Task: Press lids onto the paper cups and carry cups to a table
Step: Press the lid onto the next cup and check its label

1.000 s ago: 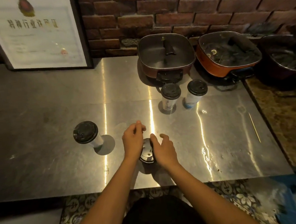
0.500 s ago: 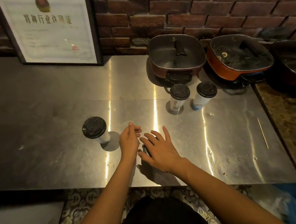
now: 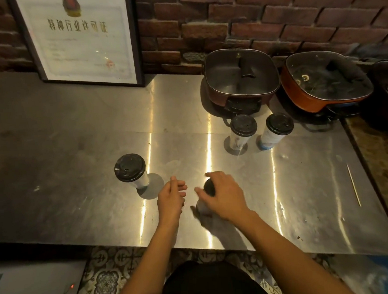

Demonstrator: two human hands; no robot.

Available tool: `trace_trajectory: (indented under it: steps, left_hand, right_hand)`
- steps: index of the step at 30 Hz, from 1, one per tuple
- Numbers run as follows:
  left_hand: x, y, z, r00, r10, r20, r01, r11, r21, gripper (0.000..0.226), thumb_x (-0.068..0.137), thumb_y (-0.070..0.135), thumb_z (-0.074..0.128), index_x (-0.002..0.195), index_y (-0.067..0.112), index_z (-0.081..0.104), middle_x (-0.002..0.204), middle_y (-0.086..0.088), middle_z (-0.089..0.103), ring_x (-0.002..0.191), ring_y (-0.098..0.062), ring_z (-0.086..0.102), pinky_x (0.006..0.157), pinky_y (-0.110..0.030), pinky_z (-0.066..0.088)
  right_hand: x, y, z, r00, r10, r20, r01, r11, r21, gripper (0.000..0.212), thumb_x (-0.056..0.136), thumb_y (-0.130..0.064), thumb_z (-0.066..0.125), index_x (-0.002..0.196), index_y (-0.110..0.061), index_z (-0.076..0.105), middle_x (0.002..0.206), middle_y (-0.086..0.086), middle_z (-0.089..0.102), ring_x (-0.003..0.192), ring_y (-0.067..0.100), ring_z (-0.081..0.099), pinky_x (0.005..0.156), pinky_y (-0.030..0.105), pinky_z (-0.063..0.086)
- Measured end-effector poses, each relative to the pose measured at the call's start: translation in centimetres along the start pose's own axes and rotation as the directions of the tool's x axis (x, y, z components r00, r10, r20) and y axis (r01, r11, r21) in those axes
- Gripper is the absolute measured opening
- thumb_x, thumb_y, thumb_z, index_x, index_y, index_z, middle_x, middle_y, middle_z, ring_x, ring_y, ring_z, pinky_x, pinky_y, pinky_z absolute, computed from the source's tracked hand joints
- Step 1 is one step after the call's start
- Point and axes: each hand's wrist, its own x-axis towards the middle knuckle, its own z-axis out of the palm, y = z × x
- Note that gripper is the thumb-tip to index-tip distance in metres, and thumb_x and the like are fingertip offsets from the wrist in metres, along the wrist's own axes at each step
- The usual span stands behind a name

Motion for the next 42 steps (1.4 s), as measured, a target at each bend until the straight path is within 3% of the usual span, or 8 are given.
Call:
trace_trajectory:
  steps: [2,5,10,22,28,34,38,42]
  left_hand:
    - [-0.2,-0.2,-0.3,0.998,-0.047,0.031,0.046,0.998,0.032,0.047,0.108,0.05,0.034,0.109,0.018,0.068,0.11,-0.002,0.072,0.099,-0.023,0.068,0.081,-0.035,0.055]
    - [-0.4,-0.9,-0.3,0.991,-0.072,0.109,0.055,0.987,0.149,0.041,0.106,0.05,0.042,0.118,0.019,0.065,0.118,-0.003,0.069,0.101,-0.025,0.068,0.089,-0.04,0.058]
    - [-1.5,-0.5,0.2,0.929,-0.201,0.311,0.144,0.97,0.196,0.034,0.094,0.068,0.05,0.107,0.039,0.062,0.108,0.006,0.069,0.087,-0.026,0.076,0.062,-0.032,0.062]
    - [-1.7,2.1,-0.2,0.883,-0.149,0.445,0.093,0.985,0.147,0.038,0.09,0.054,0.066,0.113,0.024,0.072,0.107,-0.006,0.075,0.066,-0.021,0.069,0.074,-0.032,0.063]
    - [-1.4,2.4,-1.8,0.852,-0.12,0.509,0.096,0.993,0.074,0.07,0.06,0.051,0.086,0.122,0.023,0.07,0.116,-0.009,0.074,0.103,-0.03,0.076,0.083,-0.033,0.063]
    - [-1.4,3.1,-1.6,0.858,-0.131,0.497,0.085,0.99,0.114,0.054,0.072,0.056,0.075,0.117,0.027,0.072,0.114,-0.007,0.073,0.085,-0.031,0.079,0.075,-0.036,0.066]
    - [-1.6,3.6,-2.1,0.858,-0.07,0.508,0.042,0.997,0.066,0.056,0.067,0.043,0.083,0.12,0.029,0.072,0.117,-0.001,0.075,0.099,-0.026,0.077,0.068,-0.025,0.061]
    - [-1.6,4.2,-1.9,0.839,-0.15,0.523,0.108,0.988,0.11,0.064,0.07,0.051,0.079,0.126,0.024,0.07,0.116,-0.009,0.074,0.087,-0.03,0.079,0.074,-0.037,0.066]
  right_hand:
    - [0.5,2.2,-1.7,0.959,0.28,0.049,-0.281,0.914,0.293,0.062,0.092,-0.068,0.054,0.131,-0.021,0.063,0.128,0.0,0.065,0.117,0.022,0.06,0.1,0.043,0.052]
    - [-0.1,5.0,-3.5,0.799,0.547,0.25,-0.568,0.55,0.612,0.051,0.097,-0.062,0.05,0.113,-0.016,0.067,0.112,0.009,0.071,0.108,0.03,0.067,0.092,0.044,0.055]
    - [-1.6,4.9,-4.1,0.721,0.601,0.344,-0.574,0.241,0.783,0.043,0.097,-0.057,0.053,0.099,-0.017,0.067,0.1,0.013,0.075,0.093,0.03,0.073,0.068,0.033,0.053]
    - [-2.4,3.3,-5.9,0.775,0.525,0.351,-0.501,0.172,0.848,0.037,0.098,-0.053,0.054,0.094,-0.019,0.067,0.075,0.0,0.078,0.062,0.013,0.075,0.046,0.021,0.053]
    - [-2.2,3.3,-6.1,0.806,0.501,0.314,-0.476,0.236,0.847,0.031,0.092,-0.05,0.056,0.096,-0.02,0.065,0.092,0.007,0.074,0.08,0.017,0.072,0.06,0.027,0.053]
    - [-2.3,2.7,-5.8,0.832,0.489,0.264,-0.434,0.274,0.859,0.04,0.08,-0.058,0.061,0.095,-0.021,0.068,0.097,0.008,0.073,0.088,0.022,0.07,0.067,0.033,0.053]
    - [-2.4,2.3,-5.8,0.839,0.477,0.26,-0.432,0.296,0.852,0.039,0.076,-0.059,0.058,0.091,-0.023,0.064,0.096,0.009,0.072,0.088,0.022,0.072,0.057,0.025,0.052]
    - [-2.5,2.2,-5.8,0.837,0.489,0.245,-0.421,0.289,0.86,0.041,0.077,-0.06,0.058,0.094,-0.024,0.066,0.098,0.01,0.074,0.088,0.022,0.074,0.057,0.025,0.052]
